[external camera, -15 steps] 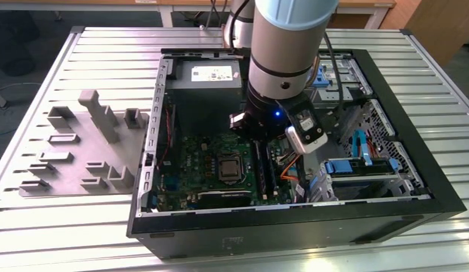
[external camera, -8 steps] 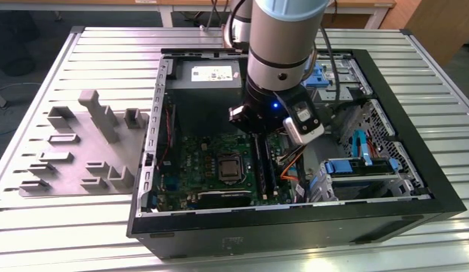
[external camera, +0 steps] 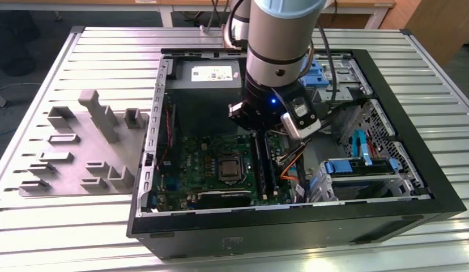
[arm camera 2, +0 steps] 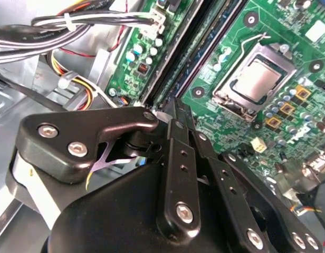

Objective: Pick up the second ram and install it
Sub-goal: 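Press down the second ram until it locks into place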

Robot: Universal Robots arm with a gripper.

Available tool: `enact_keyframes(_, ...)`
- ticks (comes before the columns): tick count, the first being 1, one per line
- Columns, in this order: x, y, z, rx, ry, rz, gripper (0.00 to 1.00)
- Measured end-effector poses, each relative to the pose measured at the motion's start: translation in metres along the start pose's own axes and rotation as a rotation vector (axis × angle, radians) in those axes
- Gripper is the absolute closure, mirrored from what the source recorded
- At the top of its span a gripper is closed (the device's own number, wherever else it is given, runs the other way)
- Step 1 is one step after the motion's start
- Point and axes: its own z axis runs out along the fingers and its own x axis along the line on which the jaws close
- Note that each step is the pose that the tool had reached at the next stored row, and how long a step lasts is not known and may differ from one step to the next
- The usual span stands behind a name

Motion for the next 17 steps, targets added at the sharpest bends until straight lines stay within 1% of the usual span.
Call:
enact_keyframes(2,0.0002,0.0011,0.0036,0.0008,-0.0001,0.001,0.89)
enact_keyframes(6,0.0006,0.0095,0.0078,0.0017,-0.0002,0.002,0.89)
enact_keyframes(8,0.0007,0.012,0.0108,0.0019,-0.0003,0.002,0.89)
enact_keyframes(11,0.0009,0.0132,0.016,0.0062,-0.0003,0.002,0.89)
enact_keyframes(12,0.0009,0.0136,0.0165,0.0075,-0.0002,0.002,0.89)
enact_keyframes(14,0.001,0.0139,0.0172,0.0075,-0.0004,0.002,0.89)
enact_keyframes(17,0.0011,0.0141,0.021,0.0079,-0.0003,0.002,0.89)
